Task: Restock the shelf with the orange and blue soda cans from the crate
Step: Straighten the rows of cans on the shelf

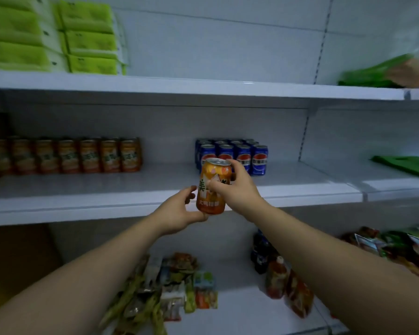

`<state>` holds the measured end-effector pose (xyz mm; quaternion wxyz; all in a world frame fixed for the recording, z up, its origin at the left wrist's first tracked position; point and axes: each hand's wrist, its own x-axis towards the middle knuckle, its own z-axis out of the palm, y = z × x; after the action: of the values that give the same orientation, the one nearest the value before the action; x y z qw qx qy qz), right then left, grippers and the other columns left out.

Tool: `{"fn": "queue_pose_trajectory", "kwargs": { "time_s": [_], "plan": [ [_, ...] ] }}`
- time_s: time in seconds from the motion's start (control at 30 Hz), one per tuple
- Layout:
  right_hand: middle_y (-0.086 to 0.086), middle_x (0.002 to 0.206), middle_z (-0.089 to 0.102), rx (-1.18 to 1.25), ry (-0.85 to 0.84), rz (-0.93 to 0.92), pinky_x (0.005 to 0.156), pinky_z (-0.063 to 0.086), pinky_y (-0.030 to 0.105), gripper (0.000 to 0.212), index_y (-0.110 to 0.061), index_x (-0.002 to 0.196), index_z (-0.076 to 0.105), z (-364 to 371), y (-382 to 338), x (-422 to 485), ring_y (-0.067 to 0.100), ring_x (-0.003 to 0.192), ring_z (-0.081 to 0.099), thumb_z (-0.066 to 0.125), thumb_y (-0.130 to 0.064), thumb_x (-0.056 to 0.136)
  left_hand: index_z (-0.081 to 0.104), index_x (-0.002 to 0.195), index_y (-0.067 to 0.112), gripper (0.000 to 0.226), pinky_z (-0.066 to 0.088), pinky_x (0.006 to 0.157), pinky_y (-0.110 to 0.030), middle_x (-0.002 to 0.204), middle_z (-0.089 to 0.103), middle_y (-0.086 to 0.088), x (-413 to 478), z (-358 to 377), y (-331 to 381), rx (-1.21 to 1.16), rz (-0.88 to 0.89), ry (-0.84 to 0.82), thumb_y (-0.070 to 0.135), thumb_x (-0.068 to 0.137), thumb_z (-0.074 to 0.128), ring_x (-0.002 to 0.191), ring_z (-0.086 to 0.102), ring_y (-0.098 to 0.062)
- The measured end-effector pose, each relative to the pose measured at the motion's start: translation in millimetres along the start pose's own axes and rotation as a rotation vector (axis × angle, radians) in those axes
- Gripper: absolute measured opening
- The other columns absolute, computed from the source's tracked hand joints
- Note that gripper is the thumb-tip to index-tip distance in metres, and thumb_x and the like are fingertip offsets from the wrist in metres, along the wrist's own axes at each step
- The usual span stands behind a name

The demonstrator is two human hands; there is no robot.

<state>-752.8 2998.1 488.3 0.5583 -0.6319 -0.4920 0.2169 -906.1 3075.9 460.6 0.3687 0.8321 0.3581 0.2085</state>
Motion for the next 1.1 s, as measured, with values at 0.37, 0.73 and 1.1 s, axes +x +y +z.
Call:
{"fn": "queue_pose_trajectory", "kwargs": {
  "time_s": [0.37, 0.73, 1.1],
  "plan": [
    [-0.007, 0.124, 0.052, 0.015, -0.198, -0.007, 0.099, 0.045, 0.041, 0.072, -0.028, 0.142, 0.033, 129.7, -12.5, 81.8, 0.017, 0.118, 0.052, 0.073, -0.025, 0.083, 0.032, 0.147, 0.022, 0.072, 0.023, 0.115, -0.045, 0.155, 0.029, -0.001, -0.8, -127.2, -127.4, 0.651, -0.319, 0.140, 0.064, 0.090, 0.039, 0.141, 0.028, -0.021],
    [-0.006, 0.113, 0.059, 0.066, -0.297, -0.029, 0.092, 0.048, 0.036, 0.061, -0.029, 0.131, 0.040, 218.6, 0.6, 145.6, 0.020, 0.110, 0.058, 0.074, -0.017, 0.082, 0.016, 0.150, 0.035, 0.072, 0.003, 0.115, -0.056, 0.160, 0.008, 0.005, 11.8, -205.7, -211.0, 0.737, -0.597, 0.116, 0.073, 0.088, 0.019, 0.147, 0.008, -0.021],
    [-0.006, 0.141, 0.049, 0.006, -0.334, -0.117, 0.099, 0.043, 0.032, 0.071, -0.031, 0.145, 0.031, 310.9, -5.6, 179.4, 0.020, 0.127, 0.050, 0.070, -0.031, 0.086, 0.012, 0.150, 0.040, 0.069, 0.002, 0.116, -0.055, 0.160, 0.004, 0.007, -16.0, -269.4, -270.7, 0.774, -0.637, 0.165, 0.070, 0.089, 0.020, 0.147, 0.003, -0.018]
  ]
}}
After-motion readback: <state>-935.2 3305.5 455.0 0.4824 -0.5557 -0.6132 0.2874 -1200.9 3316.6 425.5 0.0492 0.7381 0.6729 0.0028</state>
